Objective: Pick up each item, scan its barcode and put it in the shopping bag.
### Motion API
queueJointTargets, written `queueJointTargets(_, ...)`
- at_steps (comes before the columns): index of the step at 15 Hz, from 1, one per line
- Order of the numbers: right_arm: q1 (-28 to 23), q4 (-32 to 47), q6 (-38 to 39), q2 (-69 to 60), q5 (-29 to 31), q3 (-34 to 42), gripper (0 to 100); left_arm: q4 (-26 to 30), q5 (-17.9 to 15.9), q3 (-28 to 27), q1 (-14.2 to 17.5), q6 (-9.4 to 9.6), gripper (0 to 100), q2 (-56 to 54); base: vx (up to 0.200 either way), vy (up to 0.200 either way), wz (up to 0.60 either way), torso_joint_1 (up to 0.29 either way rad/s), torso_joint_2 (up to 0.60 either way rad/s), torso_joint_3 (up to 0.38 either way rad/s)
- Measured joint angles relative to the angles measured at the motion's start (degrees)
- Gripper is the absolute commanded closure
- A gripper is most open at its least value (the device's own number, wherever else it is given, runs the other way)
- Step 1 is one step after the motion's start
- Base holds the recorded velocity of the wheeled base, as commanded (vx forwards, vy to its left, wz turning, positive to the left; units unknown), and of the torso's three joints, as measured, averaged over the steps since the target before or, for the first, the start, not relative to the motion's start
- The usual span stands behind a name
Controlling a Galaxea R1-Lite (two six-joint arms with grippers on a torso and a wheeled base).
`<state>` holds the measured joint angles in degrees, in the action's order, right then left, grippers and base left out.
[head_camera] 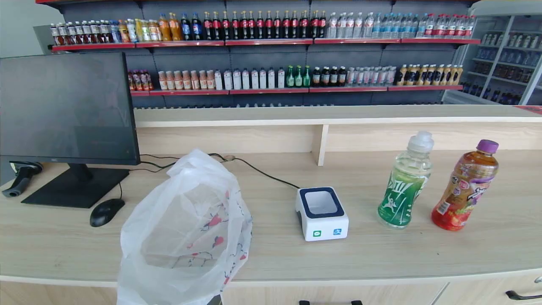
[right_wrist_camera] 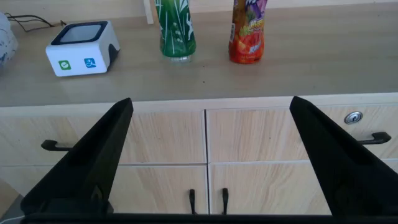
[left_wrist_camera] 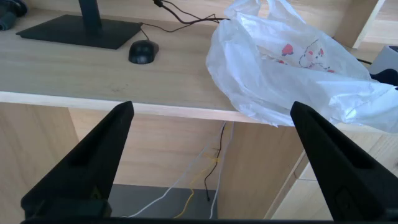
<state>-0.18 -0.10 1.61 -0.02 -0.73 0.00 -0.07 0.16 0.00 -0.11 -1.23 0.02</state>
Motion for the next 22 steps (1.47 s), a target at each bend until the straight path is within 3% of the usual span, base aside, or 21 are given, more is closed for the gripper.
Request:
queueJointTargets(12, 0.00, -0.28, 0.68, 0.24, -0.17, -1.18, 0, 0.00, 0.00, 0.00, 0.00, 0.04, 0, 0.00, 0.000, 0.000, 0.00, 0.000, 0.00, 0.000)
queueJointTargets(17, 0.11, -2.11, 1.26, 14.52, -0.33, -18.02, 0, 0.00, 0.00, 0.00, 0.04, 0.04, 0, 0.00, 0.000, 0.000, 0.00, 0.000, 0.00, 0.000)
queueJointTargets(19, 0.18, -8.66, 1.23, 23.81, -0.35, -23.15, 0, 0.00, 0.00, 0.00, 0.04, 0.04, 0, 0.00, 0.000, 0.000, 0.00, 0.000, 0.00, 0.000)
queueJointTargets(22, 0.21, -29.27, 1.18, 39.74, -0.39, -25.38, 0, 0.00, 0.00, 0.00, 0.00, 0.01, 0, 0.00, 0.000, 0.000, 0.00, 0.000, 0.00, 0.000)
